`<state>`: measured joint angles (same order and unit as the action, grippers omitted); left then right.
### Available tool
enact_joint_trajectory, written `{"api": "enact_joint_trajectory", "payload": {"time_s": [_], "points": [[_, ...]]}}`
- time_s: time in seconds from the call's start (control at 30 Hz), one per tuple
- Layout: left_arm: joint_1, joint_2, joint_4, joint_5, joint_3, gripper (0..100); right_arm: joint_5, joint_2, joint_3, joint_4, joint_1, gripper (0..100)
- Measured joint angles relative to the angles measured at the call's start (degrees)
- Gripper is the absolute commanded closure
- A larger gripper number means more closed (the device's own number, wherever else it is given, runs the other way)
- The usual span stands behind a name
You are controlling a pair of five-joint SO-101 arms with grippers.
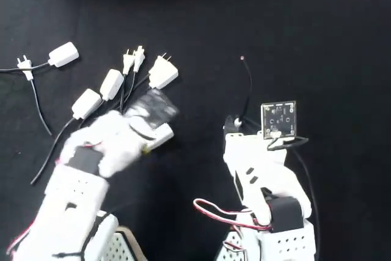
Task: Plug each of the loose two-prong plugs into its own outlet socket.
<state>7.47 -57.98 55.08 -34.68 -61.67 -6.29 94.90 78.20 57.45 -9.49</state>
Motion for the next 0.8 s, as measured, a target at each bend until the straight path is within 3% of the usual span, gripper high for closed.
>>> {"api": "enact_joint_trajectory", "payload": {"time_s": [0.17,0.33,0.57,0.8], "points": [[-2.8,2.8,-7.4,-1.8,0.0,93,0.0,0.0,0.0,0.0,0.0,98.7],[-3.1,17.8,-15.2,2.0,1.7,95,0.0,0.0,0.0,0.0,0.0,98.7],[-1.8,42.1,-16.2,5.5,11.6,96,0.0,0.0,0.0,0.0,0.0,98.7],[2.6,42.1,-16.2,6.0,10.2,96,1.2,0.0,0.0,0.0,0.0,98.7]]}}
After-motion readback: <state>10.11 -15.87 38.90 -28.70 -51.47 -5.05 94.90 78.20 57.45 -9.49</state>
